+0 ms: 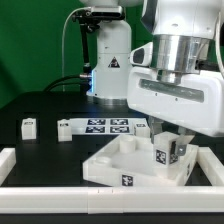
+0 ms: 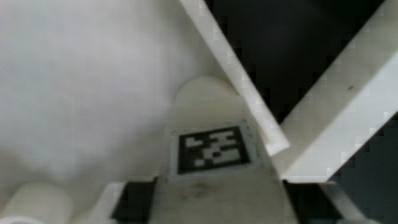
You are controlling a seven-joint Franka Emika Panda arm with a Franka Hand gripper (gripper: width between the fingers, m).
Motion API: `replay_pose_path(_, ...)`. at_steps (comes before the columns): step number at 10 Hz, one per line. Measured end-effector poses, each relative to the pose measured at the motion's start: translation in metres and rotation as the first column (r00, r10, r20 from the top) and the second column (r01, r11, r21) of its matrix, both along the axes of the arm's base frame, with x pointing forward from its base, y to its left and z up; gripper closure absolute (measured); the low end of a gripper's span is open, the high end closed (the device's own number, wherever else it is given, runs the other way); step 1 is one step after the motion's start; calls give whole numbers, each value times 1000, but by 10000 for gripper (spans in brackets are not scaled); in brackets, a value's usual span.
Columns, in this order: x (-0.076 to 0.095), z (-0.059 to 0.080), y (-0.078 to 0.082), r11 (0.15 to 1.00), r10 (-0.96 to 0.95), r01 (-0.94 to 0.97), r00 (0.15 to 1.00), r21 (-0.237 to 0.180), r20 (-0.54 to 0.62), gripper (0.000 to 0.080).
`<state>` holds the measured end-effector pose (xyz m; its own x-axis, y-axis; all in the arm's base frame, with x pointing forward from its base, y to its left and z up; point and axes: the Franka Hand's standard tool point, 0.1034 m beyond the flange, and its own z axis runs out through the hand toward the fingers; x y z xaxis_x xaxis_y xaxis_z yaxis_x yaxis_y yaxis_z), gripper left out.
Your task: Assemble one leg
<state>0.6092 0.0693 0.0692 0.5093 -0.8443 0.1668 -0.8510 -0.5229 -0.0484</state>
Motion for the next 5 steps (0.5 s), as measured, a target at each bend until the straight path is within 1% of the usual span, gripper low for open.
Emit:
replay_pose_path(1, 0, 0, 0, 1000, 8, -8, 1000, -1, 0, 312)
replay_pose_path(2, 0, 0, 1, 1000, 8, -8, 1000, 0, 0, 205)
replay_pose_path(3, 0, 0, 1, 1000, 8, -8, 1000, 0, -1, 205)
replay_pose_path(4, 0, 0, 1, 1000, 8, -8, 1000, 0, -1, 161)
replay_pose_path(5, 0, 0, 1, 1000, 8, -8, 1000, -1, -1, 153)
